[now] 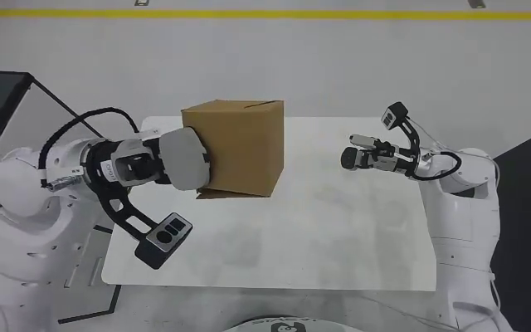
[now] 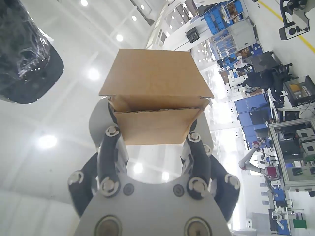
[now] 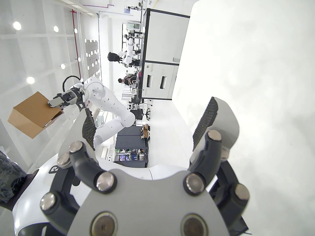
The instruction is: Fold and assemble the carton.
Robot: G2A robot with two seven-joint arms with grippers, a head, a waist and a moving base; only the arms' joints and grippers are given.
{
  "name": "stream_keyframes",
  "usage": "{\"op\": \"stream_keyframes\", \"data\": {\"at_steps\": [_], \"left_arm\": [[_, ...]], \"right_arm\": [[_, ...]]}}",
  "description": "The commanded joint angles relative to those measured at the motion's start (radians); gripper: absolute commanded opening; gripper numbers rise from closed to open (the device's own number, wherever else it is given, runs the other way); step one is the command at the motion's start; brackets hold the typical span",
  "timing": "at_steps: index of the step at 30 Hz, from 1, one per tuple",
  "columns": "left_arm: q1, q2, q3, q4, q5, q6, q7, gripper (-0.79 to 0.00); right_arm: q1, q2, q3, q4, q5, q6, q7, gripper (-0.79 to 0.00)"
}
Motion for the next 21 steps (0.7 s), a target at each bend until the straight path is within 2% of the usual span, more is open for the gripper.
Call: {"op": "stream_keyframes", "data": {"at_steps": [1,4,9,11,17,21], "left_arm": [[0.000,0.000,0.000,0.000,0.000,0.000,0.000,-0.785],[0.029,-0.005,0.011,0.007,-0.067,-0.032,-0.076,-0.785],[0.093,-0.004,0.024,0.027,-0.107,-0.183,-0.136,-0.785],[0.119,-0.009,0.032,0.023,-0.179,-0.187,-0.167,-0.785],[0.167,-0.016,0.039,0.017,-0.252,-0.187,-0.205,-0.785],[0.178,-0.016,0.030,0.013,-0.198,-0.175,-0.203,-0.785]], "right_arm": [[0.000,0.000,0.000,0.000,0.000,0.000,0.000,0.000],[0.000,0.000,0.000,0.000,0.000,0.000,0.000,0.000],[0.000,0.000,0.000,0.000,0.000,0.000,0.000,0.000],[0.000,0.000,0.000,0.000,0.000,0.000,0.000,0.000],[0.000,0.000,0.000,0.000,0.000,0.000,0.000,0.000],[0.000,0.000,0.000,0.000,0.000,0.000,0.000,0.000]]}}
